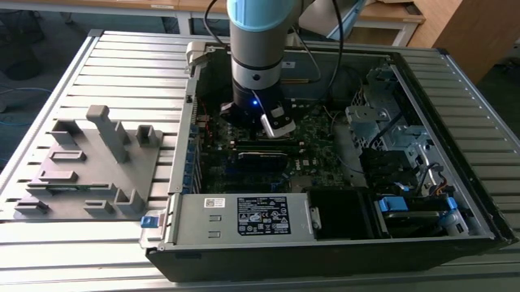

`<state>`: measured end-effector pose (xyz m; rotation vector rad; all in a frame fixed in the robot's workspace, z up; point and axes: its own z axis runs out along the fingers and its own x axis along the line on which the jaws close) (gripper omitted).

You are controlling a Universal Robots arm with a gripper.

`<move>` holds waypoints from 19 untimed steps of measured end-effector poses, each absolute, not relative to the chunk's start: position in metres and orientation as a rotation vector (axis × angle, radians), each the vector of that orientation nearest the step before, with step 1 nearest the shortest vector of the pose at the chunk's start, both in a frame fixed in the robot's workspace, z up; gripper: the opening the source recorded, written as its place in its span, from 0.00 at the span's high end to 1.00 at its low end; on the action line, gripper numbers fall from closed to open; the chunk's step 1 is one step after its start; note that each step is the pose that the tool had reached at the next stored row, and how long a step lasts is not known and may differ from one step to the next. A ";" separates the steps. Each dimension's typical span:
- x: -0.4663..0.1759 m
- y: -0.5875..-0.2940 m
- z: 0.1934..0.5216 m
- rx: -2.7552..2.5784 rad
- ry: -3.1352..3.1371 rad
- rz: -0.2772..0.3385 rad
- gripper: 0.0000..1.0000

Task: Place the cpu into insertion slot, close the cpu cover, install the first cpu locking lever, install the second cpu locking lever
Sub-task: 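Install the second cpu locking lever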

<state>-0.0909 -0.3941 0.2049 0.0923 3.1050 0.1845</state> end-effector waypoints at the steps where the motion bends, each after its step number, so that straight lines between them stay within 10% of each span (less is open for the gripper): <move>1: -0.091 -0.394 0.205 0.092 3.105 0.188 0.90; 19: -0.096 -0.394 0.199 0.093 3.108 0.198 0.90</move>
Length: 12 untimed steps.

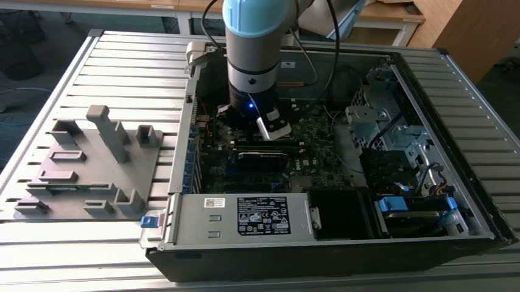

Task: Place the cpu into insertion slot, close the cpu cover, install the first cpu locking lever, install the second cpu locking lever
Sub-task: 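Install the second cpu locking lever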

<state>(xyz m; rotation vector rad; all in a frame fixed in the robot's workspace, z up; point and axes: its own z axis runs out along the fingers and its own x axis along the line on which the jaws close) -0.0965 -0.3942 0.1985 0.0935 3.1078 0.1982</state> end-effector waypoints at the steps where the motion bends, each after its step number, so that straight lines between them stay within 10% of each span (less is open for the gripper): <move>1: -0.097 -0.394 0.199 0.094 3.108 0.199 0.90; 12: -0.098 -0.394 0.198 0.095 3.110 0.218 0.90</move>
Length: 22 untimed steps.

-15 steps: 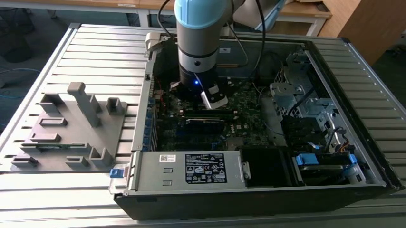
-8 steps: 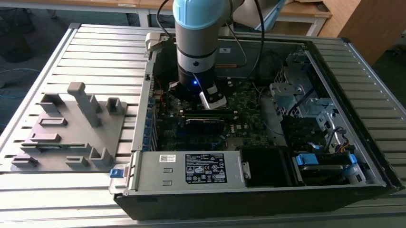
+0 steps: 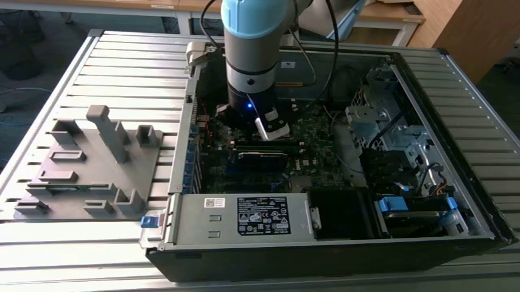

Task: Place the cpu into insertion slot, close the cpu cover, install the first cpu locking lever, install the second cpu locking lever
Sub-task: 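Install the second cpu locking lever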

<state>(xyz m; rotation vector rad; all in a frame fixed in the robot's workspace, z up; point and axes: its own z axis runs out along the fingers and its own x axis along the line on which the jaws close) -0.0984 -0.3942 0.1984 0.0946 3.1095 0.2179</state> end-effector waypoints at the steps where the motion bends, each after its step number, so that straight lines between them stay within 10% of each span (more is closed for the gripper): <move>1: -0.098 -0.394 0.198 0.095 3.110 0.222 0.90; 22: -0.089 -0.393 0.197 0.096 3.114 0.238 0.90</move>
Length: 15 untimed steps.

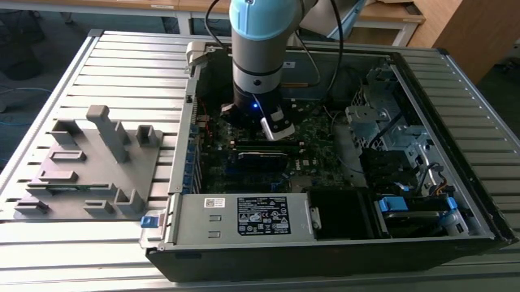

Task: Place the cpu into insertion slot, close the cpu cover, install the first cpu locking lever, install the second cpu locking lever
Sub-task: 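Install the second cpu locking lever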

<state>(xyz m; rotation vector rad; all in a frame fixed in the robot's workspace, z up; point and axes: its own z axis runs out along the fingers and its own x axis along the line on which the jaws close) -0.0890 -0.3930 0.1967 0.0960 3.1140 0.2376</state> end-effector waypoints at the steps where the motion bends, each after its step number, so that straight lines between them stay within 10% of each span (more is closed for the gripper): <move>1: -0.089 -0.393 0.196 0.096 3.114 0.239 0.90; 15: -0.090 -0.396 0.195 0.096 3.114 0.239 0.90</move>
